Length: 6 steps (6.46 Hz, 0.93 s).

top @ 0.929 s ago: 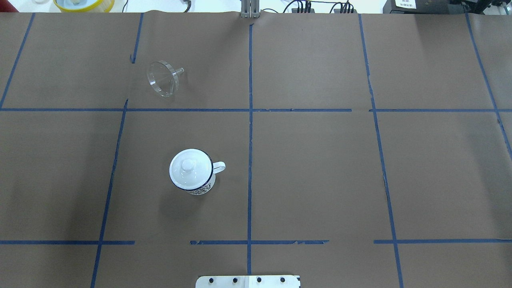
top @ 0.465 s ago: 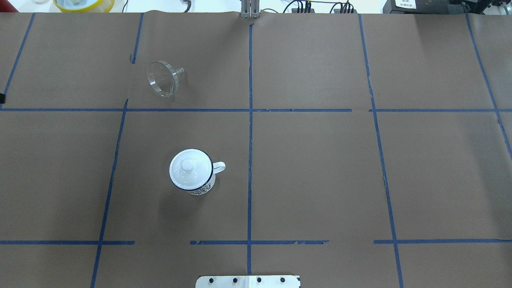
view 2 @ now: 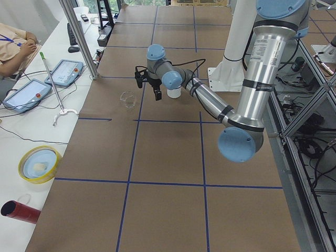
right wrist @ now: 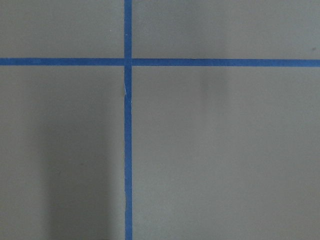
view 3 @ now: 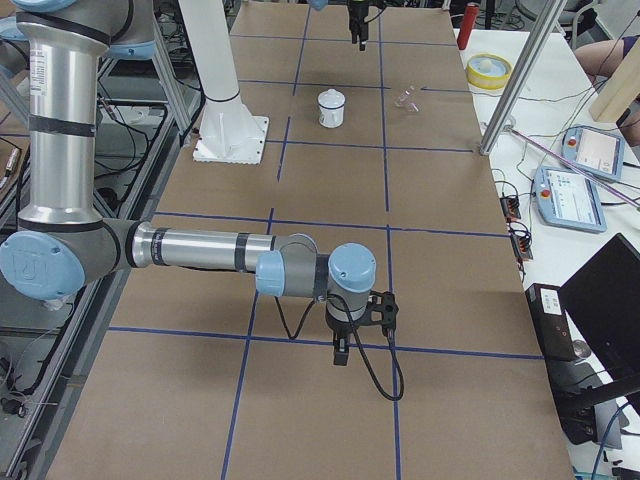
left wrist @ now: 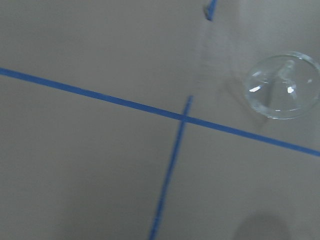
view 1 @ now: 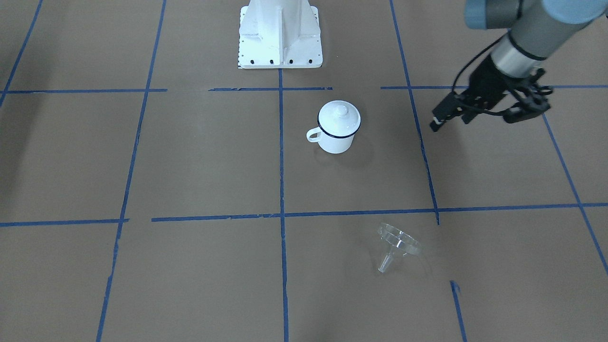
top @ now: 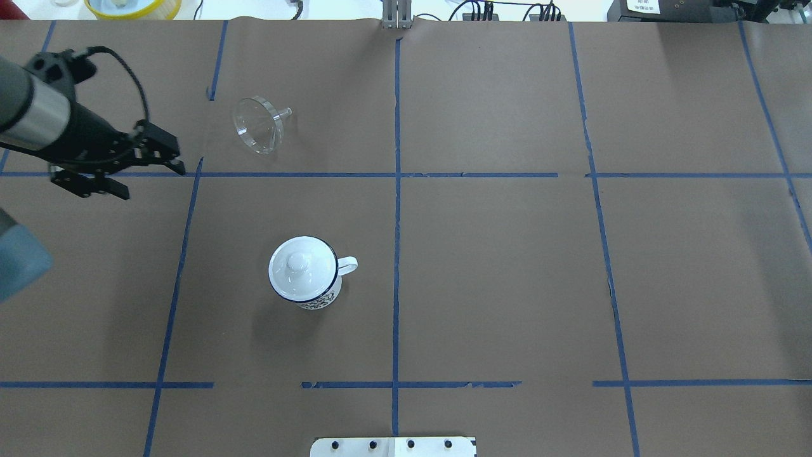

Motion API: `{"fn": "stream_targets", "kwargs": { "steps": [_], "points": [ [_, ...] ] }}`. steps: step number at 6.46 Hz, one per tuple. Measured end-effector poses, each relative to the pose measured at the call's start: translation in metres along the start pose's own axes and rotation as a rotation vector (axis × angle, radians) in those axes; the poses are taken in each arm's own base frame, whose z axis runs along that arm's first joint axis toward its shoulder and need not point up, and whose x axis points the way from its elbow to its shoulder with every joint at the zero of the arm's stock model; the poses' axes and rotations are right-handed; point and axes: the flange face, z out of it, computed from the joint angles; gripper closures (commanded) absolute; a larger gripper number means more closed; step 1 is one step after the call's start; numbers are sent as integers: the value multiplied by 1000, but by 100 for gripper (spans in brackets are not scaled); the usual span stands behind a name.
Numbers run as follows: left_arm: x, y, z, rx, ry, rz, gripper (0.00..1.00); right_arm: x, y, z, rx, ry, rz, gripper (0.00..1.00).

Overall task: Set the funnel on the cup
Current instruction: 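Move the left gripper over the white lid on the enamel mug, then lower the left gripper and close it on the lid knob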

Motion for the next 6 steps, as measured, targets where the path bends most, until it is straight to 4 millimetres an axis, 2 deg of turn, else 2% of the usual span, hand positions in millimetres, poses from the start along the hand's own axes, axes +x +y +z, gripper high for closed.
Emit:
{"fn": "stream_targets", "kwargs": {
  "steps": [1,2,3,4,5,6],
  "points": [
    [56,40,16,-23,-42,-42,0,0,0,0,0,0,0,0],
    [91,76,30,-23,-67,-84,0,0,0,0,0,0,0,0],
    [109,107,46,1,-82,-121,0,0,0,0,0,0,0,0],
    [117,128,60,23,-93,-143,2,0,0,0,0,0,0,0],
    [121,143,73,42,-106,-151,3,0,0,0,0,0,0,0],
    [122,148,82,55,-117,-154,6,0,0,0,0,0,0,0]
  ]
}}
